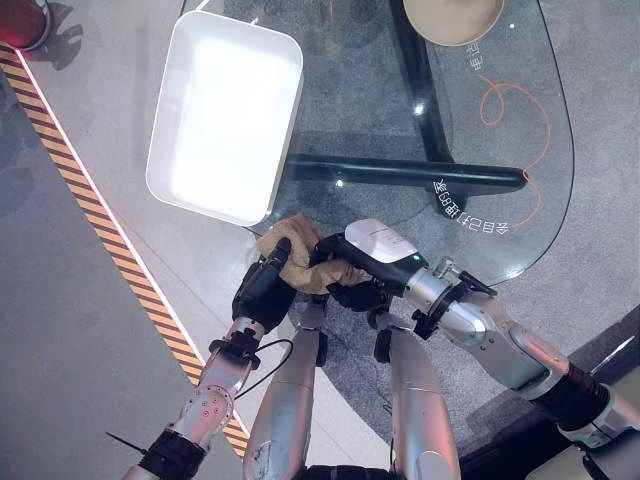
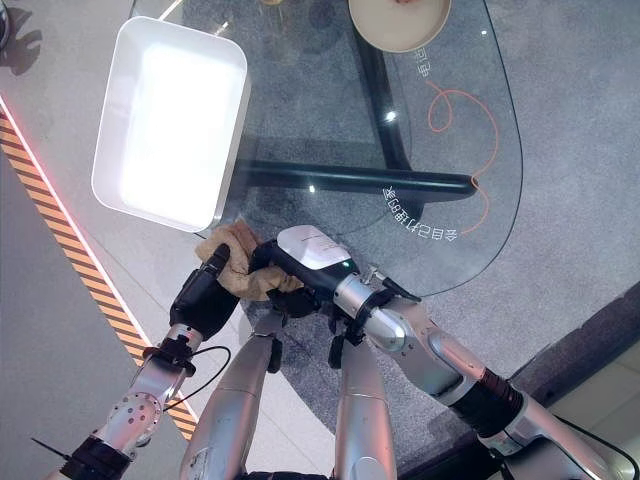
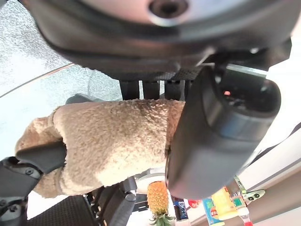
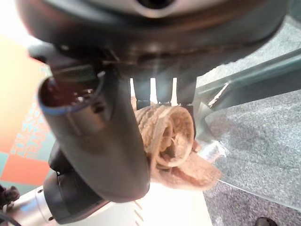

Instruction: Wipe the table with a cloth and put it in the basket.

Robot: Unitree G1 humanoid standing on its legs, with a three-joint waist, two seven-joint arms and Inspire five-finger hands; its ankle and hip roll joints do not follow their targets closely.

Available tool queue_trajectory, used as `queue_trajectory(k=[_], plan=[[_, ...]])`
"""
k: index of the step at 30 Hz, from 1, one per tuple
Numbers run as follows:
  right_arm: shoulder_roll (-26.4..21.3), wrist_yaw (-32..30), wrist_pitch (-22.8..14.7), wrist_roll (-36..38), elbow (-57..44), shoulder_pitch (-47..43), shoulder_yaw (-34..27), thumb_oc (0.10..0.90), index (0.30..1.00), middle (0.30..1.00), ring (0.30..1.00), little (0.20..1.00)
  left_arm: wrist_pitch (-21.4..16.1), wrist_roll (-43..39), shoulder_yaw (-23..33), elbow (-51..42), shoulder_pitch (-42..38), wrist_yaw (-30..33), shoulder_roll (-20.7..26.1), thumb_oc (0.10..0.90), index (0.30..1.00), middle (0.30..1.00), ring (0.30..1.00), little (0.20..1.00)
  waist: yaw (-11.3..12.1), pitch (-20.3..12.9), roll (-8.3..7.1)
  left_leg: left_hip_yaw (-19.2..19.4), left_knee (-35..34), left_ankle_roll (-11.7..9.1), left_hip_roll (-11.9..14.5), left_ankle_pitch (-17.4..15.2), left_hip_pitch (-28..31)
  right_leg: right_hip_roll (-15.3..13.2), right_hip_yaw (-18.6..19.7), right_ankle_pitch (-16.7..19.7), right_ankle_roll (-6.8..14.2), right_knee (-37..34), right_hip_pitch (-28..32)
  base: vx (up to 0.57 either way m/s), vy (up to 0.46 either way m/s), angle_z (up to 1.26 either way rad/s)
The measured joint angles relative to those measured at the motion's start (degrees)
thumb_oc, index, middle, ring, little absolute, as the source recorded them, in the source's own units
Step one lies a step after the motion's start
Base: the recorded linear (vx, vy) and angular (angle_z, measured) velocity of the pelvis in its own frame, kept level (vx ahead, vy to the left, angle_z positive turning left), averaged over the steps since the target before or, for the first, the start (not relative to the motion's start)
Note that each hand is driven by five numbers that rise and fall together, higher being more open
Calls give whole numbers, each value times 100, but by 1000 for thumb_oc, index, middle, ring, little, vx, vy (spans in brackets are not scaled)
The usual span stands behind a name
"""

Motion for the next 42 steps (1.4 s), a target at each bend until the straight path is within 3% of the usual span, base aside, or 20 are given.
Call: queue_trajectory(k=[13, 21, 26, 32, 36, 42], plan=[[273, -837, 33, 189, 14, 518, -326, 800, 900, 900, 900, 900, -15, 259, 45, 0, -85, -1, -157, 100, 300, 300, 300, 200, -47, -1, -5, 6, 20, 2, 3, 0, 18, 0, 2, 2, 0, 0, 23, 0, 0, 0], [485, -1150, 60, 596, 30, 1073, -662, 800, 900, 900, 900, 900, -106, 894, 149, -22, -59, -2, -233, 100, 300, 300, 300, 200, -170, -2, -10, 23, 82, 23, 15, -15, 43, 8, 16, 12, -4, 2, 63, 4, 6, -1], [496, -1420, 94, 611, 122, 1355, -1003, 800, 900, 900, 900, 900, -380, 1232, 335, -114, 44, -23, -231, 100, 300, 300, 300, 200, -179, -2, -9, 40, 98, 26, 17, -17, 54, 10, 36, 24, -5, 21, 63, 18, 45, -2], [516, -1706, 330, 618, 377, 1393, -1736, 800, 900, 900, 900, 900, -1001, 1748, 793, -281, 251, 115, -69, 100, 300, 300, 300, 200, -160, -2, -8, 74, 98, 26, 13, -17, 94, 3, 80, 20, -4, 92, 56, 13, 20, -1], [520, -1646, 335, 627, 376, 1414, -1723, 800, 900, 900, 900, 900, -1279, 2320, 1008, -616, 291, 490, 5, 100, 300, 300, 300, 200, -151, 0, -2, 146, 96, 31, 12, -22, 136, 2, 159, 10, 5, 142, 50, 34, 33, -7], [527, -1468, 425, 666, 376, 1547, -1717, 800, 900, 900, 900, 900, -1378, 2949, 1456, -987, 169, 830, 7, 100, 300, 300, 300, 200, -136, 2, 27, 148, 109, 28, 8, -21, 158, -6, 162, -22, -12, 206, 45, 26, 25, 0]])
